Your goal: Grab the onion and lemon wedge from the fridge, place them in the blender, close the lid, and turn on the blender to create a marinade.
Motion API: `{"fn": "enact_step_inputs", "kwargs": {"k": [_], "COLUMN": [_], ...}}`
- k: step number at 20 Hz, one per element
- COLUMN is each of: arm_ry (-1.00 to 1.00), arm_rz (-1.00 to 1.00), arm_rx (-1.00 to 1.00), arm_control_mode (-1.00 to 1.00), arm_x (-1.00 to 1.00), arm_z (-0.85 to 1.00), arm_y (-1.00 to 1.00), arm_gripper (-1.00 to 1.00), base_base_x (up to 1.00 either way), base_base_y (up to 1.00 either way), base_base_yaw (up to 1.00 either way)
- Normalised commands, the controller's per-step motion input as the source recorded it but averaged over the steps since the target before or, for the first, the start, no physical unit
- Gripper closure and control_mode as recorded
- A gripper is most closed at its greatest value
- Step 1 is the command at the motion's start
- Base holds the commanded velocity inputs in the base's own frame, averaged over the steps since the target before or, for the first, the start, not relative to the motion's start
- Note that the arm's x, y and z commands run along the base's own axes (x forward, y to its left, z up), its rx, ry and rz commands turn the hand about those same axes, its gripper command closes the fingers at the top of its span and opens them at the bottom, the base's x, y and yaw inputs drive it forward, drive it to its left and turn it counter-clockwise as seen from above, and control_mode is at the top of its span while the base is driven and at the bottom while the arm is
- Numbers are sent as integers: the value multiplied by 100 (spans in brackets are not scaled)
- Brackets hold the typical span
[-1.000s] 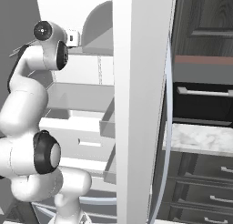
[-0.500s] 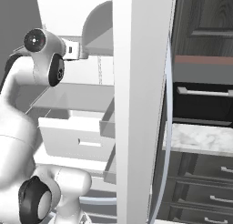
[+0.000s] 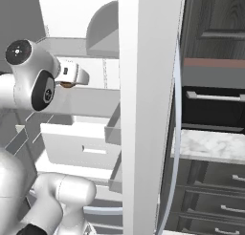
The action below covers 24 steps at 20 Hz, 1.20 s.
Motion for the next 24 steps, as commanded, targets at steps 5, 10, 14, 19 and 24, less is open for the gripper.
{"fn": "enact_step_inputs", "kwargs": {"k": [5,10,14,19,24], "arm_ry": [25,17,8,0,0], "arm_rz": [-4,0,0,0,0], "arm_rx": [-4,-2,-1,0,0], "arm_control_mode": [-100,-100,100,100,100], "arm_x": [-51,-14,-3,0,0], "arm_z": [-22,-4,-2,0,0], "arm_y": [-2,0,0,0,0], "arm_gripper": [100,100,100,100,100], "base_base_x": [0,0,-17,-91,-100], "base_base_y": [0,0,7,12,0], "base_base_yaw": [0,0,0,0,0]}}
